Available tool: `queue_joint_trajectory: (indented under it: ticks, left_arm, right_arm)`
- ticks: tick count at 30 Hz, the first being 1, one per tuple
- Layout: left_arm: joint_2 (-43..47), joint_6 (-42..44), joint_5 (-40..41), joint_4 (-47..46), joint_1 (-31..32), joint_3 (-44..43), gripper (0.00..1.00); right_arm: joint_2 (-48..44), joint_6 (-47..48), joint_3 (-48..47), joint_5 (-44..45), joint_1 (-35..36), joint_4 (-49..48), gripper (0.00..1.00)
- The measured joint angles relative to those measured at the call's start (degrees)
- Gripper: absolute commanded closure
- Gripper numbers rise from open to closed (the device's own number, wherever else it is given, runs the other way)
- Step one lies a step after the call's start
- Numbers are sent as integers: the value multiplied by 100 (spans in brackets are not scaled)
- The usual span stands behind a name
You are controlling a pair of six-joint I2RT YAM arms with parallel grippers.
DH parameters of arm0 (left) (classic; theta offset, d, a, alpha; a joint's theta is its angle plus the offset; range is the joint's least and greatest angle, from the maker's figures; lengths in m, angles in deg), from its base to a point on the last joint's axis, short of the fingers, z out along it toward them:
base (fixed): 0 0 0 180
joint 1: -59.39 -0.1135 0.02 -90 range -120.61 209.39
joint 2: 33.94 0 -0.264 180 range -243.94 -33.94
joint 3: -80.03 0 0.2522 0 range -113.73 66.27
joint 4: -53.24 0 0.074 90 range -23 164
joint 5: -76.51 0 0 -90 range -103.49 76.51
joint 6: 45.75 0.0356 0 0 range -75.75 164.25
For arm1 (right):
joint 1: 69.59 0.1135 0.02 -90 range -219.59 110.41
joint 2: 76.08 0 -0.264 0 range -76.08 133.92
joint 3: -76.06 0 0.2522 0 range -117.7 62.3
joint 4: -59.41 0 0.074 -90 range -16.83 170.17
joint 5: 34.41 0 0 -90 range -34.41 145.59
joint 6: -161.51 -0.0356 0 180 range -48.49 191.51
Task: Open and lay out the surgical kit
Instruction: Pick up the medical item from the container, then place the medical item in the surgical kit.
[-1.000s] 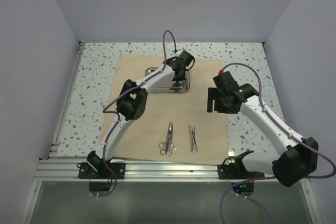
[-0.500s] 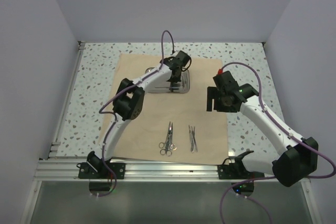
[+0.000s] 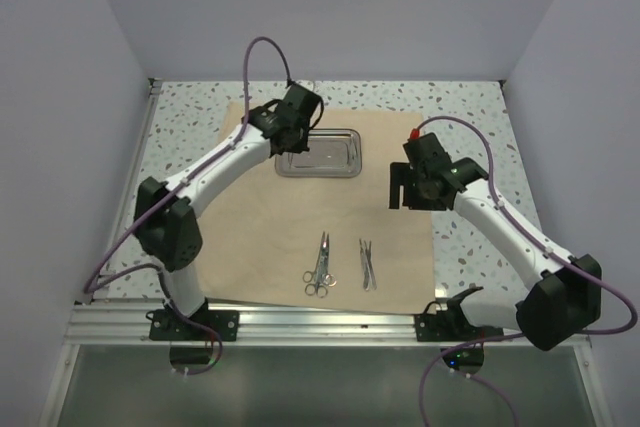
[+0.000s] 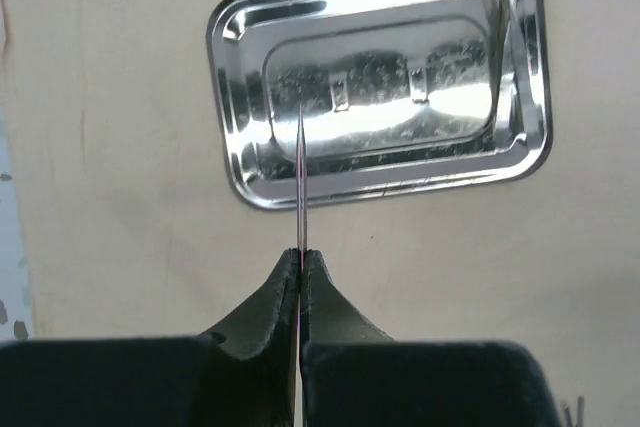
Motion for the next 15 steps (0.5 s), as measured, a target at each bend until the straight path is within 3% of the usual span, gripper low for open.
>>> queue_joint_trajectory:
  ticks: [4,9,15]
  left_arm:
    - [1456,-59,-146,-302,4,2031,100]
    - [2402,-350,-389,-503,4,3991,100]
    - [3099,-691,-544,-562,13,5206,100]
  right_arm:
    - [140,46,-2,-17,0,-81,23]
    - [264,107,-31,-33,0,-138,23]
    - [387,142,-39,-57,0,-205,23]
